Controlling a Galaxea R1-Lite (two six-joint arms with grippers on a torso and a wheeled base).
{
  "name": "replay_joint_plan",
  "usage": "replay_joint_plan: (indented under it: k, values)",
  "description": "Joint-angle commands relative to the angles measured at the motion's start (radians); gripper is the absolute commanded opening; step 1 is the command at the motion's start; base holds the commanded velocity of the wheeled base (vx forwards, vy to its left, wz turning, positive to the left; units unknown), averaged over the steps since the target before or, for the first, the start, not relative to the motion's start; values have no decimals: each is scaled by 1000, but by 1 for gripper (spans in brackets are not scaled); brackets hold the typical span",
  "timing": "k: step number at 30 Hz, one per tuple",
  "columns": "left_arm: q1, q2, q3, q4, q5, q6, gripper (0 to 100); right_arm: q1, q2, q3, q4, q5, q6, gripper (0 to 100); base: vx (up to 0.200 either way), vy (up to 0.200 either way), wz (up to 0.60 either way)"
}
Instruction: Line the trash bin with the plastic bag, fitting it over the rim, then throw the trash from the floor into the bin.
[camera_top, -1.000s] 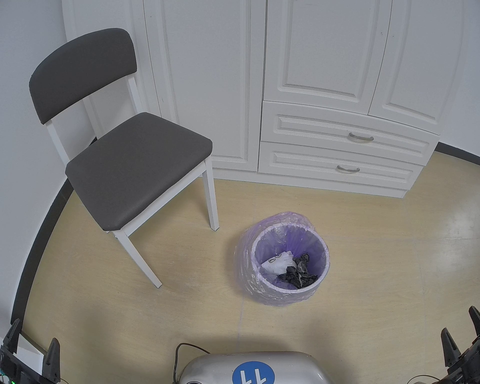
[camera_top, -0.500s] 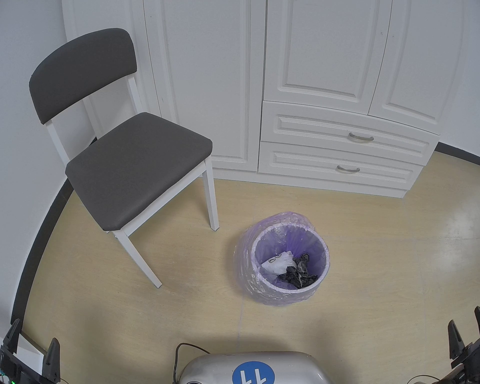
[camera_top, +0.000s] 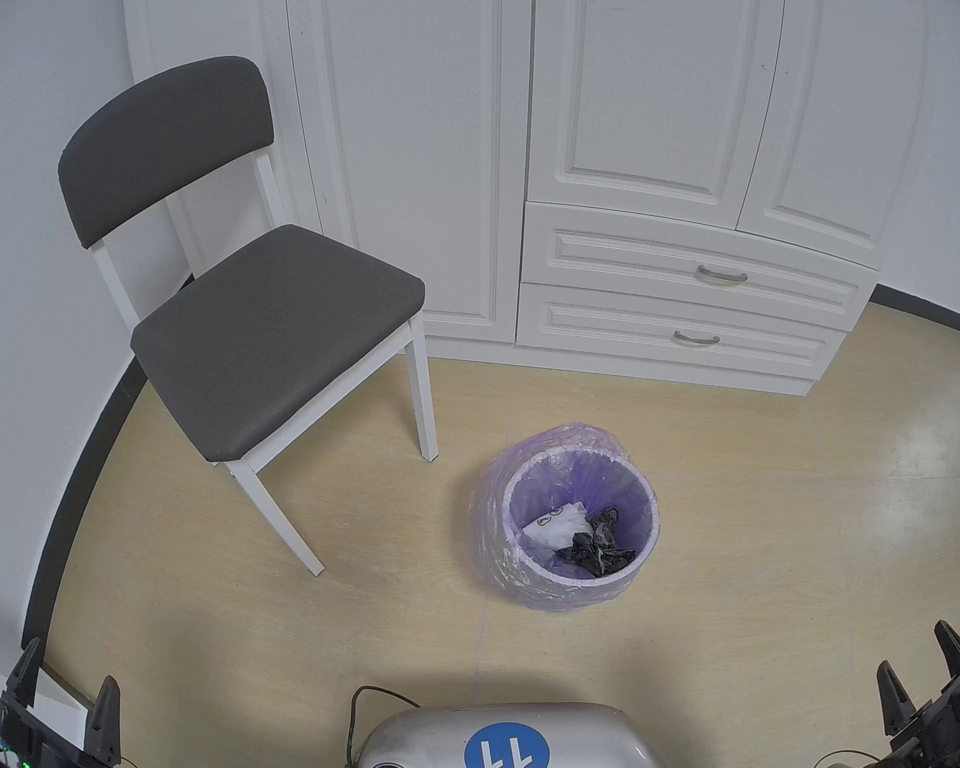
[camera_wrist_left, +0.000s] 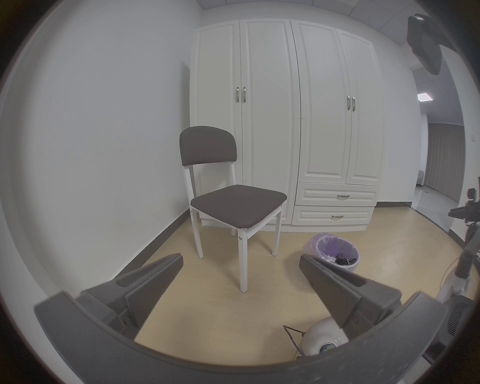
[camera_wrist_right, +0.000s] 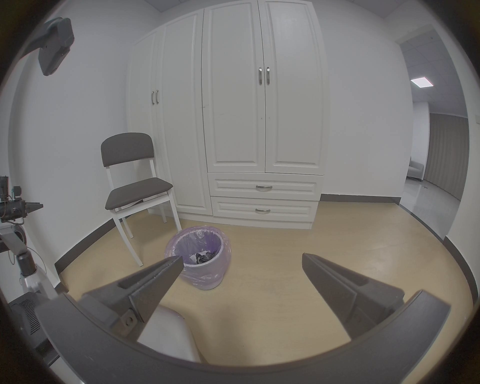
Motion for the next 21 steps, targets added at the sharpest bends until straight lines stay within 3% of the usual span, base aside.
replay_joint_plan:
  k: [1, 5, 8, 21]
  values:
    - [0, -15, 18, -1, 3, 10, 100, -2, -13, 16, 0, -2, -12, 100, 0, 0, 0]
    - [0, -16, 18, -1, 0, 19, 100, -3, -13, 16, 0, -2, -21, 100, 0, 0, 0]
    - [0, -15, 18, -1, 11, -23, 100, -2, -13, 16, 0, -1, -21, 100, 0, 0, 0]
    - [0, -15, 18, -1, 9, -4, 100, -2, -13, 16, 0, -1, -20, 100, 0, 0, 0]
